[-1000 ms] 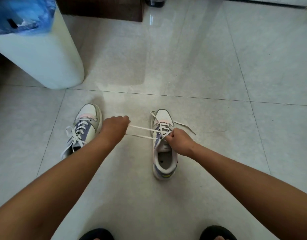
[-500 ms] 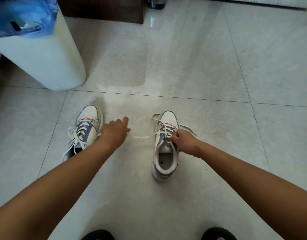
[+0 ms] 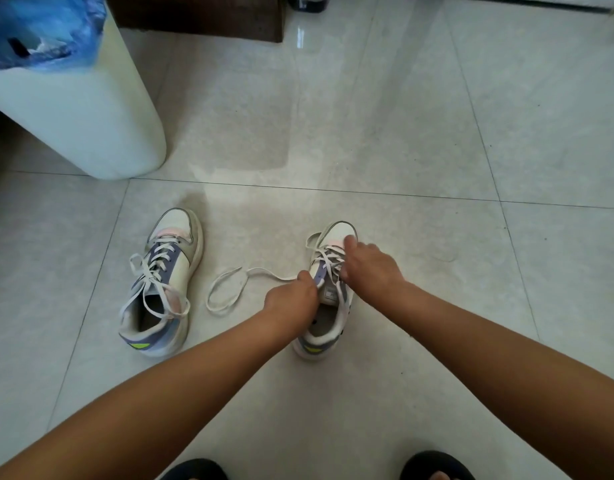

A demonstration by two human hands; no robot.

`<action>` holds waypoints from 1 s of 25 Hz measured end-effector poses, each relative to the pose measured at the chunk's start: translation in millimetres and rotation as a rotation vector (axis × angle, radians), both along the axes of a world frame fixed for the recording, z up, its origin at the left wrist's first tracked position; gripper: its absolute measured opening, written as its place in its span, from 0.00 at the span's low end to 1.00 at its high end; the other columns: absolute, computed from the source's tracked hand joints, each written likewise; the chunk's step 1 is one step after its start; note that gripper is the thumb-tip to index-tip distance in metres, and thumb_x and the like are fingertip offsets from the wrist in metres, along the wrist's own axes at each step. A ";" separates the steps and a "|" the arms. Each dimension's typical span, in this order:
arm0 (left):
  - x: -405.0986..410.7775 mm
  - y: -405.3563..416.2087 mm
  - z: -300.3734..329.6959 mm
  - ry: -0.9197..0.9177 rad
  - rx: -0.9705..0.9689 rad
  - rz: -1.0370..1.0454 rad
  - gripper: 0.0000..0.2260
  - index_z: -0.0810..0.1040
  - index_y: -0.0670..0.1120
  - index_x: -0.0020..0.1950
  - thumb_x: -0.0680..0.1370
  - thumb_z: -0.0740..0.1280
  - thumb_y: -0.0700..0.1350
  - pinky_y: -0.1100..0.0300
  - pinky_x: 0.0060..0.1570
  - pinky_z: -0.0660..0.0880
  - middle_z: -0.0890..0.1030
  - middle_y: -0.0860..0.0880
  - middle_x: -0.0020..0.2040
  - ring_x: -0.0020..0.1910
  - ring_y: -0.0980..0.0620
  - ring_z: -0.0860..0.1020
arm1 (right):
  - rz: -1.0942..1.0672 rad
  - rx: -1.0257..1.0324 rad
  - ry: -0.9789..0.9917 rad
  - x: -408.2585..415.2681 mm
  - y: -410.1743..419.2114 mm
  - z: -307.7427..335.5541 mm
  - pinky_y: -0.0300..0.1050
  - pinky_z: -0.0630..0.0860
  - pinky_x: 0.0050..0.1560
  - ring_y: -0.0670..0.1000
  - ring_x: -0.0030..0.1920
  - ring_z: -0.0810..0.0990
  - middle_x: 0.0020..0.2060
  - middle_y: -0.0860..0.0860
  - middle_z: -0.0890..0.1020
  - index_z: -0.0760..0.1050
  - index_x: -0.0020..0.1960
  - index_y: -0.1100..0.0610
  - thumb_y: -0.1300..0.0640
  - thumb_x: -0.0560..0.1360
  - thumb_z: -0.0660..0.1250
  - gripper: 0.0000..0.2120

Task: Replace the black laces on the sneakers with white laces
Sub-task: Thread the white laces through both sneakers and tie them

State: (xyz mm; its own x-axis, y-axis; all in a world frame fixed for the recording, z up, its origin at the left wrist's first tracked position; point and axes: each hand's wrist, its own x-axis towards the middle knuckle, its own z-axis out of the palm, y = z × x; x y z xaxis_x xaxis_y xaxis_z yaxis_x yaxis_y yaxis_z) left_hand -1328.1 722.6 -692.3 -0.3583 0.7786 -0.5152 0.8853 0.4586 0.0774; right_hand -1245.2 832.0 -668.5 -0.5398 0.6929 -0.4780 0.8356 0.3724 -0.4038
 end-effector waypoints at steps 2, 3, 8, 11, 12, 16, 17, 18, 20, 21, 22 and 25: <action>2.4 0.9 -1.0 -0.001 -0.020 0.026 0.11 0.65 0.39 0.61 0.80 0.55 0.40 0.57 0.37 0.67 0.81 0.43 0.52 0.49 0.43 0.81 | -0.110 -0.042 -0.148 2.2 0.2 -5.8 0.45 0.70 0.39 0.59 0.49 0.78 0.52 0.59 0.79 0.70 0.55 0.61 0.56 0.77 0.60 0.10; 1.5 1.0 -1.4 0.017 -0.021 0.017 0.11 0.65 0.38 0.62 0.80 0.56 0.39 0.57 0.37 0.67 0.81 0.43 0.52 0.49 0.43 0.81 | -0.108 -0.040 -0.192 2.6 2.4 -8.3 0.45 0.71 0.42 0.59 0.51 0.78 0.54 0.58 0.79 0.70 0.56 0.61 0.56 0.78 0.60 0.11; -7.7 2.6 -0.3 0.043 -0.044 -0.023 0.11 0.65 0.39 0.61 0.79 0.57 0.37 0.57 0.38 0.67 0.80 0.43 0.53 0.51 0.43 0.81 | 0.048 0.258 -0.318 8.4 24.8 -4.0 0.46 0.72 0.47 0.58 0.57 0.77 0.56 0.56 0.78 0.69 0.61 0.61 0.60 0.78 0.58 0.13; -14.7 2.2 0.4 0.048 -0.054 -0.025 0.11 0.65 0.39 0.61 0.79 0.56 0.37 0.56 0.41 0.71 0.80 0.43 0.55 0.53 0.43 0.80 | -0.062 0.157 -0.392 23.6 44.7 3.7 0.45 0.71 0.48 0.58 0.56 0.78 0.55 0.56 0.79 0.75 0.58 0.60 0.57 0.78 0.61 0.11; -19.4 0.7 0.4 0.047 -0.050 -0.008 0.11 0.65 0.39 0.62 0.79 0.56 0.37 0.55 0.44 0.72 0.80 0.43 0.55 0.53 0.43 0.80 | -0.075 0.156 -0.411 33.2 56.0 4.1 0.45 0.72 0.46 0.58 0.53 0.79 0.53 0.57 0.80 0.76 0.56 0.60 0.56 0.78 0.62 0.11; -40.3 -5.8 -2.6 0.093 -0.027 -0.014 0.11 0.65 0.40 0.62 0.80 0.55 0.38 0.55 0.46 0.74 0.80 0.44 0.55 0.53 0.43 0.80 | -0.728 -0.353 0.117 59.0 86.8 11.0 0.46 0.79 0.33 0.55 0.34 0.78 0.34 0.56 0.77 0.74 0.41 0.61 0.53 0.79 0.63 0.13; -42.2 -6.6 -3.0 0.109 -0.026 -0.028 0.10 0.66 0.40 0.61 0.80 0.55 0.38 0.55 0.46 0.74 0.80 0.44 0.55 0.53 0.43 0.80 | -0.945 -0.571 0.355 58.7 87.0 10.9 0.49 0.81 0.36 0.54 0.33 0.77 0.32 0.56 0.76 0.72 0.40 0.60 0.54 0.80 0.61 0.13; -42.6 -6.6 -2.7 0.112 -0.030 -0.032 0.09 0.66 0.40 0.60 0.80 0.55 0.38 0.55 0.45 0.74 0.81 0.44 0.54 0.52 0.43 0.80 | -1.071 -0.733 0.541 57.1 86.2 9.2 0.50 0.81 0.37 0.52 0.31 0.76 0.30 0.54 0.74 0.70 0.40 0.57 0.55 0.81 0.58 0.12; -43.5 -5.8 -3.6 0.105 -0.039 -0.037 0.09 0.66 0.40 0.60 0.80 0.56 0.38 0.55 0.43 0.72 0.81 0.44 0.54 0.52 0.43 0.80 | -1.106 -0.750 0.619 53.9 83.0 6.9 0.42 0.77 0.29 0.49 0.24 0.68 0.26 0.52 0.68 0.68 0.42 0.53 0.55 0.82 0.55 0.11; -44.6 -5.6 -3.8 0.107 -0.042 -0.037 0.09 0.66 0.40 0.60 0.80 0.56 0.38 0.56 0.42 0.71 0.81 0.44 0.54 0.53 0.43 0.80 | -0.955 -0.530 0.489 57.2 84.7 4.4 0.40 0.71 0.27 0.50 0.24 0.66 0.27 0.52 0.68 0.68 0.42 0.54 0.53 0.82 0.56 0.10; -46.8 -5.9 -3.4 0.107 -0.043 -0.028 0.09 0.66 0.40 0.60 0.80 0.56 0.38 0.56 0.41 0.69 0.81 0.45 0.54 0.53 0.43 0.80 | -0.721 -0.222 0.283 64.4 88.0 3.4 0.42 0.68 0.30 0.52 0.28 0.68 0.31 0.54 0.71 0.69 0.44 0.56 0.50 0.81 0.58 0.11; -54.1 -7.0 0.1 0.080 -0.022 0.008 0.09 0.66 0.41 0.60 0.81 0.55 0.42 0.57 0.41 0.66 0.80 0.43 0.55 0.53 0.42 0.79 | -0.229 0.100 0.056 83.8 96.3 6.0 0.43 0.67 0.33 0.53 0.37 0.72 0.36 0.53 0.75 0.74 0.45 0.59 0.52 0.77 0.66 0.10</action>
State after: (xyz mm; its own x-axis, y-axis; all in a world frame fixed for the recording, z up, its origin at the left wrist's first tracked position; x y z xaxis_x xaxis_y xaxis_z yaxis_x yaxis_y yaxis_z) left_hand -1382.2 715.6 -692.1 -0.4054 0.7640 -0.5020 0.8844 0.4668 -0.0039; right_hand -1161.4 928.2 -662.5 -0.3869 0.8426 -0.3747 0.8802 0.2163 -0.4224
